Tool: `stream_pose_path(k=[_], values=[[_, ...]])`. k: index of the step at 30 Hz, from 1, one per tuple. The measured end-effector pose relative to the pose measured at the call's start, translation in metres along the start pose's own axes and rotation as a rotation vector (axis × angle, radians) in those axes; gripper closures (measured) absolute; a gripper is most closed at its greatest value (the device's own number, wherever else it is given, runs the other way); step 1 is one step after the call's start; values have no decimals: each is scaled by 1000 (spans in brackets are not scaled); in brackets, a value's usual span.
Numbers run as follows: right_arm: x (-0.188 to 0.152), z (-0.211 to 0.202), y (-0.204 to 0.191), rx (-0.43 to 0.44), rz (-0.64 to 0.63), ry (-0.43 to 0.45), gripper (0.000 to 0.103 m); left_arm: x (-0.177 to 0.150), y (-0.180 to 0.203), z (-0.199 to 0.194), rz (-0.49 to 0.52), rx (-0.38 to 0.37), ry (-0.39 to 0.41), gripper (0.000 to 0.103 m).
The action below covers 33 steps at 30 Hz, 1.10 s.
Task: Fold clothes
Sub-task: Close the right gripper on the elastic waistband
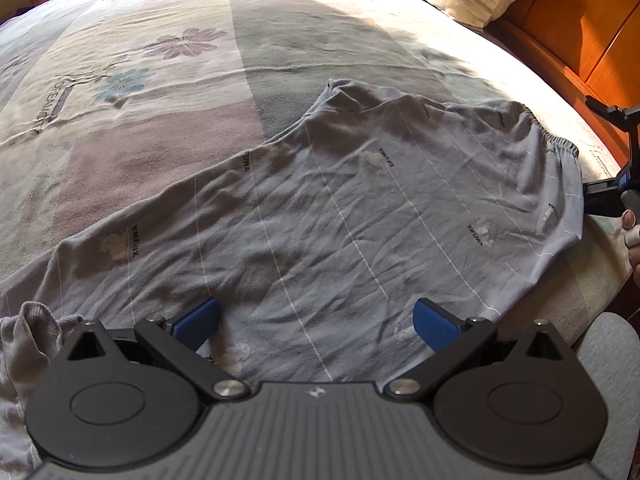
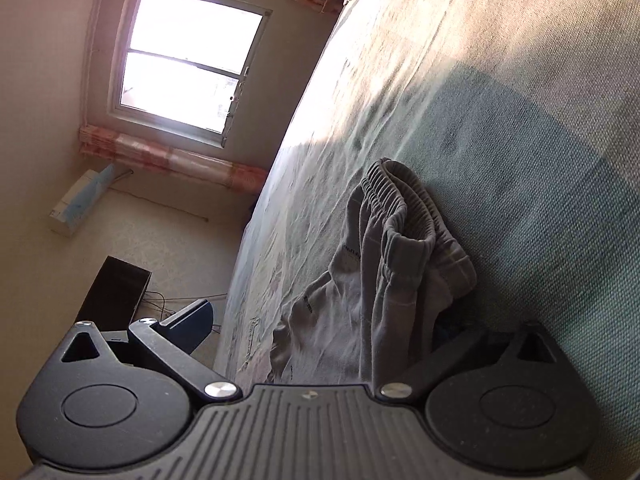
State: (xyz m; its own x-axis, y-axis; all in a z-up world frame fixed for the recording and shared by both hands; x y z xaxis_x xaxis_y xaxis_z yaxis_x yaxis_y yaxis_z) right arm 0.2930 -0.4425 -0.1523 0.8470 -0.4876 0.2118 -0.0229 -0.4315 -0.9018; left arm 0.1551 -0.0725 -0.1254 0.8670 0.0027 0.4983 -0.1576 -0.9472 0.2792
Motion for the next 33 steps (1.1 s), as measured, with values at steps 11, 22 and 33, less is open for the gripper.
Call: stream_pose_path(k=[11, 22, 33], values=[[-2, 4, -1, -21, 34, 62, 0, -2, 3, 1, 25, 14, -10, 1], [-14, 12, -8, -123, -51, 147, 0, -2, 3, 1, 25, 17, -13, 1], [-16, 1, 16, -129, -62, 151, 66, -2, 0, 0, 15, -6, -3, 1]])
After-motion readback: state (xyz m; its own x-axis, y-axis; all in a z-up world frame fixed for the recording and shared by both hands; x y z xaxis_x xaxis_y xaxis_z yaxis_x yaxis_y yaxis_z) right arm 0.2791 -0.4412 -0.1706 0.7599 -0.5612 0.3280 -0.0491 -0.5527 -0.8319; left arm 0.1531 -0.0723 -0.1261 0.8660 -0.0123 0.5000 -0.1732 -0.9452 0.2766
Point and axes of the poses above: each gripper's, at about its wrist camera, not at the fingertips, and z roughly the way its jaws point, y to its right, x to its top, the point moved 6 cm from there along z, roughly the way its jaws point, and after that the axes turned 9 degrees about -x, right-handed, at the moved point
